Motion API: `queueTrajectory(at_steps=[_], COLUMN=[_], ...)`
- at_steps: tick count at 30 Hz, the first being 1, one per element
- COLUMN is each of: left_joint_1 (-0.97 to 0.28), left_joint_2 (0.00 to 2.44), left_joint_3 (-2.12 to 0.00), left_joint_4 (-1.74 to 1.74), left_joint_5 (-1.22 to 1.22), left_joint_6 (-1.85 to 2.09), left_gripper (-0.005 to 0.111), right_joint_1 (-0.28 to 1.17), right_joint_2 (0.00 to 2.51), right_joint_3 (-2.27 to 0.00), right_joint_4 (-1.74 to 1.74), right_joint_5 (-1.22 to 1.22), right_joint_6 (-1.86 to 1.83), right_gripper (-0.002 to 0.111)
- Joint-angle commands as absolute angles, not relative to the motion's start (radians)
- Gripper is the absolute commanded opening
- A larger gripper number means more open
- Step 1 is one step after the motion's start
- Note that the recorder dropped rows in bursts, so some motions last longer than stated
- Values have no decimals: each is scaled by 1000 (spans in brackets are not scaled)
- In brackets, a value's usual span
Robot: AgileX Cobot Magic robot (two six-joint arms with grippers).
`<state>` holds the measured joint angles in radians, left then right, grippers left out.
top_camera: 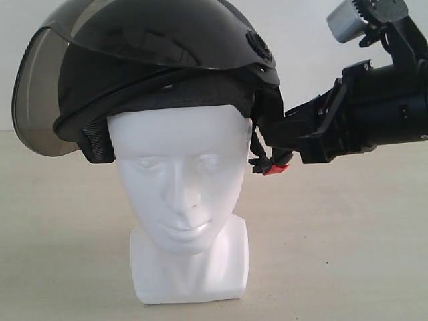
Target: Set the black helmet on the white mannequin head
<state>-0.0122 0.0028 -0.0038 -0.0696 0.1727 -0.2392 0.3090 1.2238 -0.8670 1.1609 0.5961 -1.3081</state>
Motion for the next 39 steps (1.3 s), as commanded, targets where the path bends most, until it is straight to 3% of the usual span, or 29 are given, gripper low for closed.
queueTrajectory(at_steps=[1,4,9,15,29,39], left_joint_1=[-21,-21,-21,-21,-21,-21], left_joint_2=[0,0,0,0,0,201], left_joint_3=[0,0,0,0,-26,-119], left_joint_4=[-181,-186,-188,-195,-195,-195], left_joint_5=[-84,-215,-382,-386,-340,-420], left_joint_6=[-333,-340,-340,-602,-605,-605], left_gripper=[4,4,4,4,4,4], right_joint_1=[311,311,311,311,311,311], right_joint_2=[1235,1245,1248,1248,1246,1244], right_joint_3=[-867,-867,-867,-867,-867,-867], right_joint_4=[1188,1199,1195,1103,973,945], right_joint_5=[585,592,614,658,688,740], right_joint_6=[-1322,-1322,-1332,-1260,-1135,-1092], right_gripper=[45,32,-1,0,0,0])
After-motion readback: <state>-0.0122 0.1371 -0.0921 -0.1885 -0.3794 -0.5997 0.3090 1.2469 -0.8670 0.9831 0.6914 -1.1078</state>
